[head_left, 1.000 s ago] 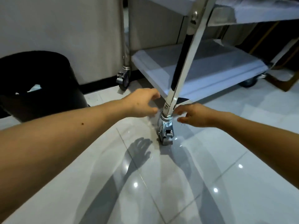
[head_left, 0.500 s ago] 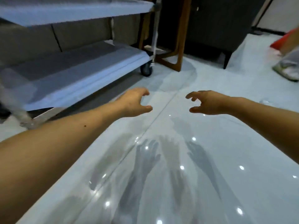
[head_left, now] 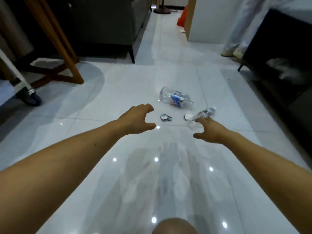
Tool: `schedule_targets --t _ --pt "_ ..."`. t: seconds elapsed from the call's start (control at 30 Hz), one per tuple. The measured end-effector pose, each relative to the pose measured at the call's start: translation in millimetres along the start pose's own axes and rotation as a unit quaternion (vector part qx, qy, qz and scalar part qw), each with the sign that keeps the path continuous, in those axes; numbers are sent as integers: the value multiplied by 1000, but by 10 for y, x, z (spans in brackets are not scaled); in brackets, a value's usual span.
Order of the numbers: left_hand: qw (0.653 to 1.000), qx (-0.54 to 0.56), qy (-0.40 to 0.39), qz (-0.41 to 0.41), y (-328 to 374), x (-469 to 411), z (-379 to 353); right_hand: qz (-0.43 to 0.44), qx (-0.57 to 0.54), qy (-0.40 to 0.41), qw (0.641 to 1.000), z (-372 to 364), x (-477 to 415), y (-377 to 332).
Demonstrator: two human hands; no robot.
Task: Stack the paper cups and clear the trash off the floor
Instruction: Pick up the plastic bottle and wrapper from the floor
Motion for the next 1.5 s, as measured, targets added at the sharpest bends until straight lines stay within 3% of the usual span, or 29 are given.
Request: schedule_targets --t 0.2,0.4,0.67,1.03,1.27,1.5 --pt "999 -7 -18 -44 822 -337 -42 -56 -68 15 996 291 200 657" --pt "998 -17 -30 -51 1066 -500 -114 -67 -84 26 994 469 267 835" --pt "996 -51 -52 -48 861 -753 -21 -102 -47 2 994 580 106 988" --pt "986 -102 -111 -72 268 -1924 -131 -146 -129 0 981 75 -1035 707" --pt "964 -111 -228 -82 -554 -2979 -943 -297 -257 50 918 -687 -2204 689" --pt "910 -157 -366 -110 -1059 -3500 -1641 -409 -357 94 834 -1069 -2853 679"
Point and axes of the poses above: each hand's wrist, its own x-axis away from the middle knuckle, its own z-axis out of the back of the hand, y = z × x, the point moved 2 cm from there along -x, towards the middle knuckle, and after that the axes turned 15 degrees about x, right-handed, at the moved point
